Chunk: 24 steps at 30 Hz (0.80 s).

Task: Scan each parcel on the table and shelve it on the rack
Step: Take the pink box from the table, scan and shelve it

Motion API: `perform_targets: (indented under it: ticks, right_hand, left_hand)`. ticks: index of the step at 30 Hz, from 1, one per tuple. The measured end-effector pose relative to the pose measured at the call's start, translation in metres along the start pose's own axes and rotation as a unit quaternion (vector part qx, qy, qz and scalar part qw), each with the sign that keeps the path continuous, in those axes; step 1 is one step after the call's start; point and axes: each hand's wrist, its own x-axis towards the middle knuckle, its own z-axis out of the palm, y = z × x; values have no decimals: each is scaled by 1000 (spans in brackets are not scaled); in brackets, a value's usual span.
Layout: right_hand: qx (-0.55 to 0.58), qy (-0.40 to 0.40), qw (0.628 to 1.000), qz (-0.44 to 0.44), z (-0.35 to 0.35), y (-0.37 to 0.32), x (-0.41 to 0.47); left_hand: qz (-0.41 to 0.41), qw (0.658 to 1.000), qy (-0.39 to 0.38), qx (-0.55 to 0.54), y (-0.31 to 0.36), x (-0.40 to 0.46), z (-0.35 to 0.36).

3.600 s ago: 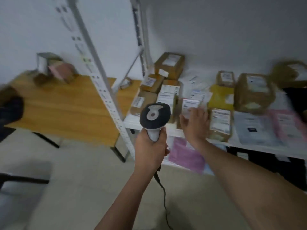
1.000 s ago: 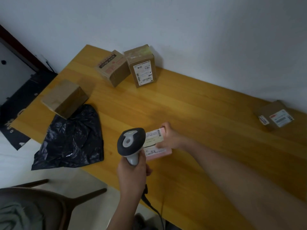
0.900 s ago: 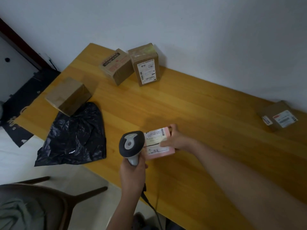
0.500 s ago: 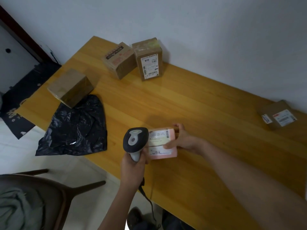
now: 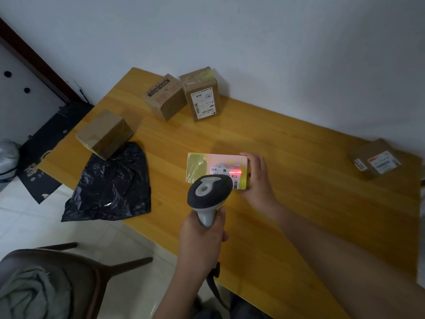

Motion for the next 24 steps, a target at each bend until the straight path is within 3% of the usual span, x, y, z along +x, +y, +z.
perform_targets:
  ticks: [14, 24]
  right_hand:
    - [13, 25, 1000, -2, -20, -8, -14]
    - [150, 85, 983, 65, -77, -28, -102]
  left_hand:
    - [17, 997, 22, 70, 8, -49, 13]
    - [99, 994, 4, 34, -14, -147, 30]
